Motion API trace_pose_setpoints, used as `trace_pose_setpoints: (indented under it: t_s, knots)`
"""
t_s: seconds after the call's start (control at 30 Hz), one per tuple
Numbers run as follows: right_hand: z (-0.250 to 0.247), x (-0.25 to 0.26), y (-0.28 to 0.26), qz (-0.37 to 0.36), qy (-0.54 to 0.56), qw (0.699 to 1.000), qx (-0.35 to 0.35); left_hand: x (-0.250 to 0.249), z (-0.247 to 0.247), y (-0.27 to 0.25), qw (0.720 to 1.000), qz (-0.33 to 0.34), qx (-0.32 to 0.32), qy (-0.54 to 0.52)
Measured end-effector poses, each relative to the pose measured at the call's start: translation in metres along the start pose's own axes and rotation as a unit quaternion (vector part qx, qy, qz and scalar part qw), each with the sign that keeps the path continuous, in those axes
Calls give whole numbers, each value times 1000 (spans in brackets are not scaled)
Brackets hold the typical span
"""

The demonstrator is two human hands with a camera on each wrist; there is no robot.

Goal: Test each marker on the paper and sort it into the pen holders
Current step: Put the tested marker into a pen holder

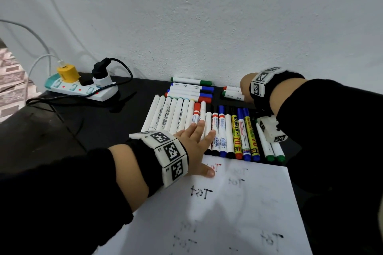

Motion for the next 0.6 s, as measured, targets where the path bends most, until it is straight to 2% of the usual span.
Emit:
trace_pose_setpoints:
  t_s: [0.2, 0.4, 0.5, 0.6]
  knots:
    - [-17, -18, -21, 16, 121, 993, -4, -2, -1, -6, 1000, -9, 5, 9]
    - [-39, -25, -84, 45, 223, 974, -18, -12, -13, -29, 999, -19, -30, -27]
    - [-44, -17, -121, 49, 312, 949, 8, -28, -31, -56, 993, 9, -58, -104]
    - [-48, -4, -158, 50, 438, 897, 24, -36, -48, -85, 977, 20, -101, -189]
Point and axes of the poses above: each hand's wrist, its own y-axis towards the middle knuckle, its own z-axis out of the palm, x = y × z, the point moved 7 cm from there along y, towards the middle knuckle, and after that the axes turned 11 degrees about -y, right-handed, at the moved point
